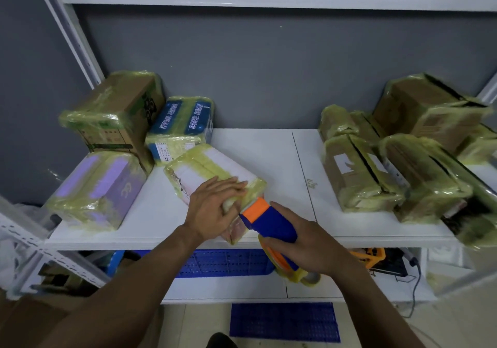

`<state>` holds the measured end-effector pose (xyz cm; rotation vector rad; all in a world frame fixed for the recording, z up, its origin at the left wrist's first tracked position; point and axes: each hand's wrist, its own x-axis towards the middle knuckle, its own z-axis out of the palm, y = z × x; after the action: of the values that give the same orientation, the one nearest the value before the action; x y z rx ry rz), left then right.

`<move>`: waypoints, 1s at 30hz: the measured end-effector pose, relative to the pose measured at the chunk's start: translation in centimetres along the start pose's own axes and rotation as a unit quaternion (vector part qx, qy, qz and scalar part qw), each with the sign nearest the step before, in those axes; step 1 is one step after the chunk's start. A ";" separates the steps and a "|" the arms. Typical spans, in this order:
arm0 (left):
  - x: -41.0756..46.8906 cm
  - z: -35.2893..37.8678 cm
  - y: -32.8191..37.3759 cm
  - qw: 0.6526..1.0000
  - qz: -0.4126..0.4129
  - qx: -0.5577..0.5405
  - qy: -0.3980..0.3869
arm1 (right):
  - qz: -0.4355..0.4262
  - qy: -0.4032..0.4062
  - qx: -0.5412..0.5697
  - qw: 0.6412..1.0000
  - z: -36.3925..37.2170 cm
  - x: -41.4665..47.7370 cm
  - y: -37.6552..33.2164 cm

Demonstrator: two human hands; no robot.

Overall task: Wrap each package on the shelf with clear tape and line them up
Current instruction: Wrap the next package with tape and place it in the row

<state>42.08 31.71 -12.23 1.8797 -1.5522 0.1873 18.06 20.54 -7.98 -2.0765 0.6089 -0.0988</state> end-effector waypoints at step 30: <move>1.0 0.0 1.2 0.997 -0.045 0.055 -0.035 | -0.031 0.072 -0.005 0.997 1.8 -3.0 4.5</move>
<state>41.28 30.84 -11.21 2.0572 -1.5279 0.1721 14.29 21.32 -12.21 -2.1110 0.6326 -0.2832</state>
